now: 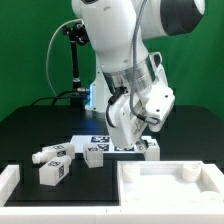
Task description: Assemble one leg
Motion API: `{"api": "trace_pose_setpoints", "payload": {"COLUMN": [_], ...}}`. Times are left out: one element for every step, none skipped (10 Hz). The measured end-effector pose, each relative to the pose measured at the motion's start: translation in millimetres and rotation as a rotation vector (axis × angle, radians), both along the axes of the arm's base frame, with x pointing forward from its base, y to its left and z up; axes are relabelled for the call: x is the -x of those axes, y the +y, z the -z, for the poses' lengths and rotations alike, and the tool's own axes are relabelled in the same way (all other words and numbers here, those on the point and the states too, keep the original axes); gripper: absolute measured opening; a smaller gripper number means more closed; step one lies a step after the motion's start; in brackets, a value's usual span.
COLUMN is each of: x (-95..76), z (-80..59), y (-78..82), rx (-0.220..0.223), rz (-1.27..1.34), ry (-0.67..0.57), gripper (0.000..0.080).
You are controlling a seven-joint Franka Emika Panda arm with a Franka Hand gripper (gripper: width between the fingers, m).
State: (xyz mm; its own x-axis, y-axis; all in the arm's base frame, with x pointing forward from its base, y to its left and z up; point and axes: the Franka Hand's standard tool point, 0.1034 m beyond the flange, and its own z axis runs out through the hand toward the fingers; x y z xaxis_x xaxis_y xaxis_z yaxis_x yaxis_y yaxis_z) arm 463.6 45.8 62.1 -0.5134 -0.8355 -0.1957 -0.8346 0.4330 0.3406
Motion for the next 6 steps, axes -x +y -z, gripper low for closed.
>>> {"api": "trace_pose_setpoints", "payload": {"x": [0.4,-2.7,-7.4,-8.4,-6.8,-4.7], "z": [-1.1,-5.3,-8.7,-8.7,-8.3,-9.7], "y": [0.2,-1.2,0.8,7.2,15.5,22.2], "rx": [-0.022,-0.055,-0.09,-0.118,-0.145,-0.129], "rz": [-0.104,-0.276,-0.457,-0.598,-0.706,-0.694], "ry": [-0.027,-0.078,-0.154,-0.207,-0.241,-0.23], "gripper": [0.0649,0.0649,0.0649,0.0649,0.0649,0.0649]}}
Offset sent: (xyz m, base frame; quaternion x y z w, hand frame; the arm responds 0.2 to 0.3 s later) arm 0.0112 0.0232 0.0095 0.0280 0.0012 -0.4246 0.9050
